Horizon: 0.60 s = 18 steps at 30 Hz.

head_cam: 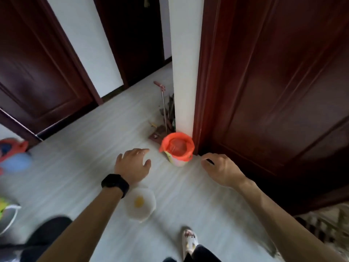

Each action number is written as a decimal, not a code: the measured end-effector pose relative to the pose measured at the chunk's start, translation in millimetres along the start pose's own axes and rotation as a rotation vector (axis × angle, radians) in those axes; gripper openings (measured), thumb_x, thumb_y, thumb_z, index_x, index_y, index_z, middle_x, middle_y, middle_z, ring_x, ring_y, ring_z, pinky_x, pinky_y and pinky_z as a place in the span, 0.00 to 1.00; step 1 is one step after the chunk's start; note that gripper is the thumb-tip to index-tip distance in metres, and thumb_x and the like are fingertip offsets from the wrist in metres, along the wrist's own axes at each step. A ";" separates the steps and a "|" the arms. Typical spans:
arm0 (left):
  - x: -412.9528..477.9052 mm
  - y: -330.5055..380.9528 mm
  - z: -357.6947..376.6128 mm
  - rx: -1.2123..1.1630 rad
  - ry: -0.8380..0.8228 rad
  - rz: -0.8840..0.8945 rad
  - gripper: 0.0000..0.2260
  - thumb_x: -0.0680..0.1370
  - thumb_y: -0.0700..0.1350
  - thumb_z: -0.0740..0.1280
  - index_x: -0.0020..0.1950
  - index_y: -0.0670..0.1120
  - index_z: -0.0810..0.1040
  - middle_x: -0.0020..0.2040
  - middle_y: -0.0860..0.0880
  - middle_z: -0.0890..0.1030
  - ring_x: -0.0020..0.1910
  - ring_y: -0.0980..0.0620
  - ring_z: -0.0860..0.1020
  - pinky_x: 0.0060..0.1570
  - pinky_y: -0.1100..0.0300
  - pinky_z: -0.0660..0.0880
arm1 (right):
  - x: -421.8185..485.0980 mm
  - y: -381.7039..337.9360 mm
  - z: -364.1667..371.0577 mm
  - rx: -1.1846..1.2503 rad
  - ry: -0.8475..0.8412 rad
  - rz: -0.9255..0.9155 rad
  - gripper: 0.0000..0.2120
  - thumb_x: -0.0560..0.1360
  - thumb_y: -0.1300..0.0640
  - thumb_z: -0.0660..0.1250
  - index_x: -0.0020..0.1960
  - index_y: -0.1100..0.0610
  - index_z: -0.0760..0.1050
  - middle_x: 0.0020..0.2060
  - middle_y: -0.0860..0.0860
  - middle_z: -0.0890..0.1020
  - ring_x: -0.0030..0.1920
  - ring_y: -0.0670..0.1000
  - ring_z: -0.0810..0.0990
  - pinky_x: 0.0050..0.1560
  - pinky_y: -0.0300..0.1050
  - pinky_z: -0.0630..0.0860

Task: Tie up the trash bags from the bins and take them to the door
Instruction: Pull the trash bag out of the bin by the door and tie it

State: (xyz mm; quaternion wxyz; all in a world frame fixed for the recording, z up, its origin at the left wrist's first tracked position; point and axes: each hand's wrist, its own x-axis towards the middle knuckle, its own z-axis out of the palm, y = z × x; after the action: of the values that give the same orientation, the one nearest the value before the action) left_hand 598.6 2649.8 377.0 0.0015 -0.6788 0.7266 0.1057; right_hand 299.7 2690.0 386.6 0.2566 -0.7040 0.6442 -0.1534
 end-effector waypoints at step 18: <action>368.3 -40.7 28.1 -0.045 -0.298 0.188 0.17 0.79 0.54 0.60 0.67 0.53 0.74 0.65 0.51 0.77 0.64 0.48 0.74 0.65 0.46 0.68 | 299.9 16.6 51.5 0.104 -0.125 0.385 0.17 0.80 0.48 0.64 0.67 0.49 0.76 0.63 0.47 0.81 0.64 0.50 0.79 0.64 0.44 0.73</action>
State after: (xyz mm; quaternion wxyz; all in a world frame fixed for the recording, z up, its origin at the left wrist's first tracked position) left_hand 606.0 2288.7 289.7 0.0840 -0.5846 0.7761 0.2210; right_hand 350.9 2402.2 300.7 0.3568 -0.5618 0.7409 -0.0905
